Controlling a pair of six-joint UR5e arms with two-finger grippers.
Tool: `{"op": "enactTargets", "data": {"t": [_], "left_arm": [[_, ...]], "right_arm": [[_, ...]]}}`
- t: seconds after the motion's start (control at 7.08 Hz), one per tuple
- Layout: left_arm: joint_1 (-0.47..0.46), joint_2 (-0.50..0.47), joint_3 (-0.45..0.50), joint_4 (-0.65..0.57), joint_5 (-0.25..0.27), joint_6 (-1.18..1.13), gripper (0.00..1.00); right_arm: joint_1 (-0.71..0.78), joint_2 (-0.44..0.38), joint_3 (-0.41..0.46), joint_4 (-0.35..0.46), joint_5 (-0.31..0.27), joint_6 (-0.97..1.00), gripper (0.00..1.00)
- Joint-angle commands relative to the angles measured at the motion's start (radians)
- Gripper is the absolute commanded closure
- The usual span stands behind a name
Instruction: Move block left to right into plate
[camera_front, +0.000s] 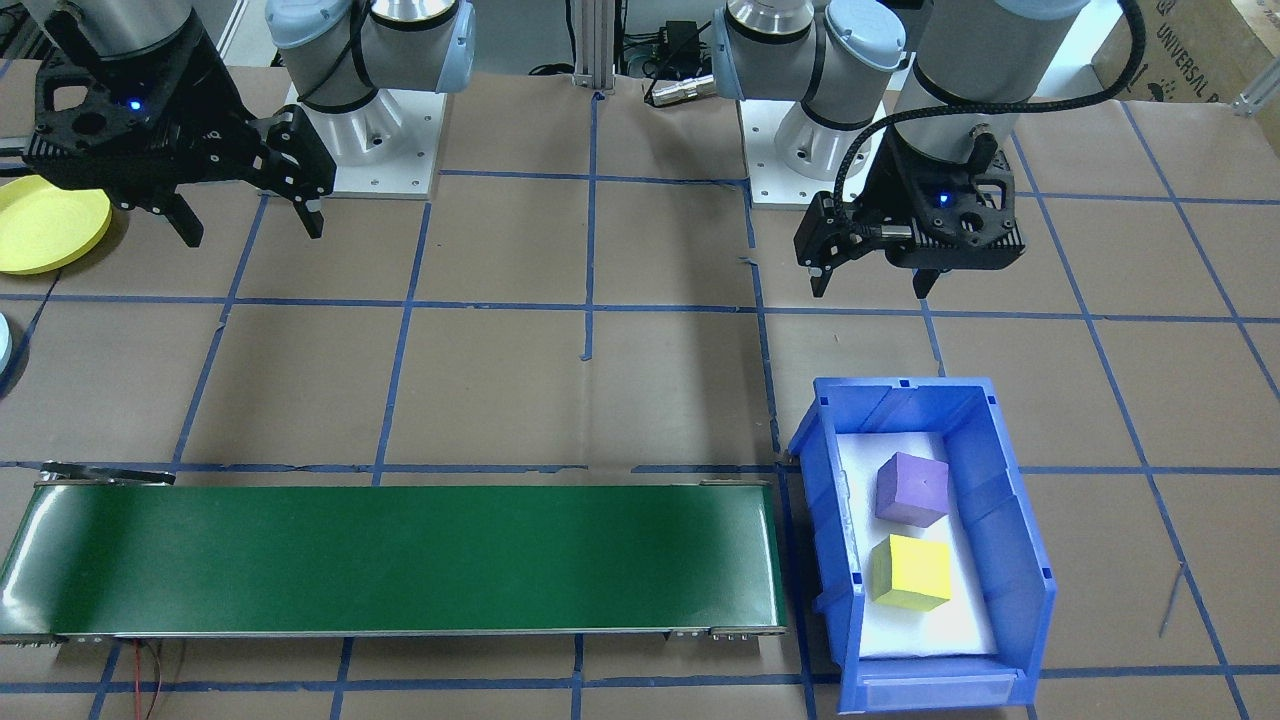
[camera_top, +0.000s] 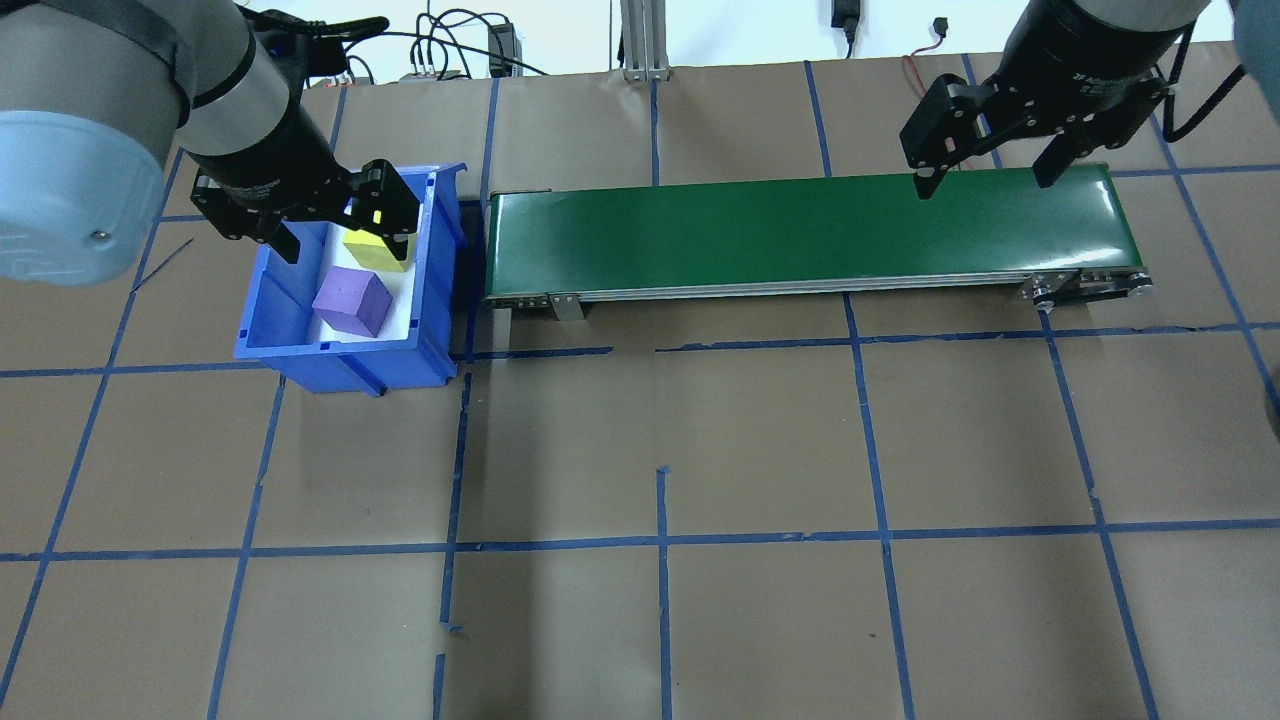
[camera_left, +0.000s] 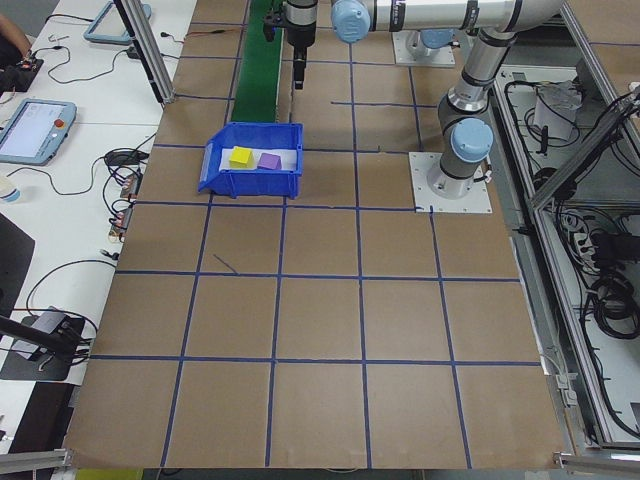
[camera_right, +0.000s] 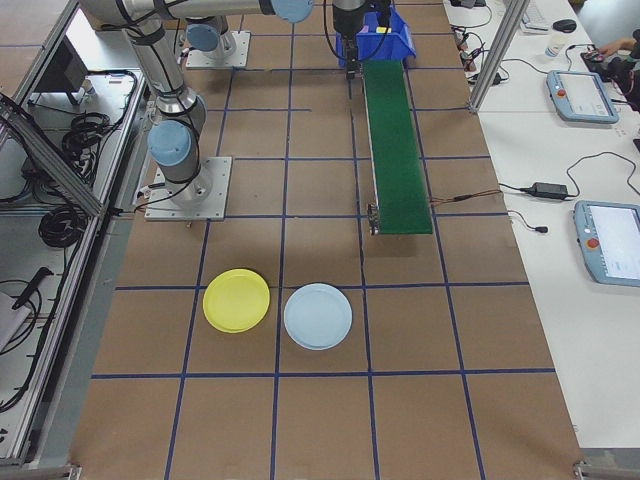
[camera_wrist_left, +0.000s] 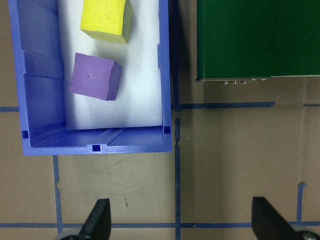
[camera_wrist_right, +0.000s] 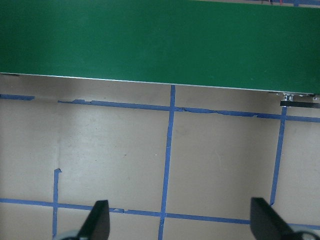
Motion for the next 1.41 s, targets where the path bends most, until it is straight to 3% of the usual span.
{"op": "enactTargets", "data": {"t": [0.0,0.14,0.42,0.56,1.13,1.27], "left_arm": [[0.0,0.001,0.004,0.006,-0.002,-0.001,0.0],[0.0,0.001,0.004,0.008,-0.001,-0.001,0.0],[0.044,-0.014,0.006,0.023,-0.001,0.023,0.0],[0.08,-0.04,0.0,0.025,0.001,0.023,0.0],[0.123,-0.273,-0.017,0.306,0.002,0.205,0.0],[0.124,-0.297,-0.014,0.315,0.005,0.23,0.0]], "right_arm": [[0.005,0.001,0.0,0.007,-0.097,0.004,0.0],[0.008,0.001,0.0,0.007,-0.096,0.01,0.0],[0.008,0.017,0.0,0.001,-0.02,0.021,0.0],[0.008,0.019,0.0,-0.004,-0.026,0.015,0.0],[0.007,0.018,0.0,-0.004,-0.02,0.004,0.0],[0.007,0.017,0.0,-0.004,-0.02,0.004,0.0]]}}
